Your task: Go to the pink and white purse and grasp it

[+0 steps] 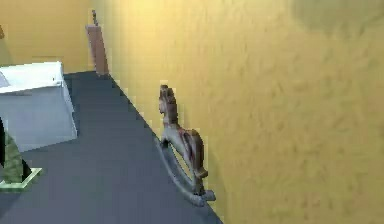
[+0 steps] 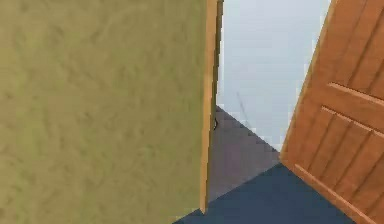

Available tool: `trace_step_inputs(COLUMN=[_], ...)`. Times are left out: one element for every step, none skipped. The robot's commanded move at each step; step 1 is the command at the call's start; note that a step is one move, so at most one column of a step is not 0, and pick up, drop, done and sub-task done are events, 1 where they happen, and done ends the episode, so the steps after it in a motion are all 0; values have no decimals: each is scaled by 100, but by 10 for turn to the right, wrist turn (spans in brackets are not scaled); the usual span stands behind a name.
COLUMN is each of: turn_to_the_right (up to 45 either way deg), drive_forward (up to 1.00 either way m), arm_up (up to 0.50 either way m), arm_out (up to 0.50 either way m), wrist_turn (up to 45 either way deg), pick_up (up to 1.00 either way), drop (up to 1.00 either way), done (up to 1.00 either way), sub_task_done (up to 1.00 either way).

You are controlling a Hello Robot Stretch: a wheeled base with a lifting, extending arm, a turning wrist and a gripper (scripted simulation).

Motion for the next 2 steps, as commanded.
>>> trace_step_inputs(turn_to_the_right=[450,450], drive_forward=[0,0], arm_up=[0,0], arm_out=[0,0], wrist_turn=[0,0], pick_up=[0,0], drop=[0,0], done=[0,0], sub_task_done=[0,0])
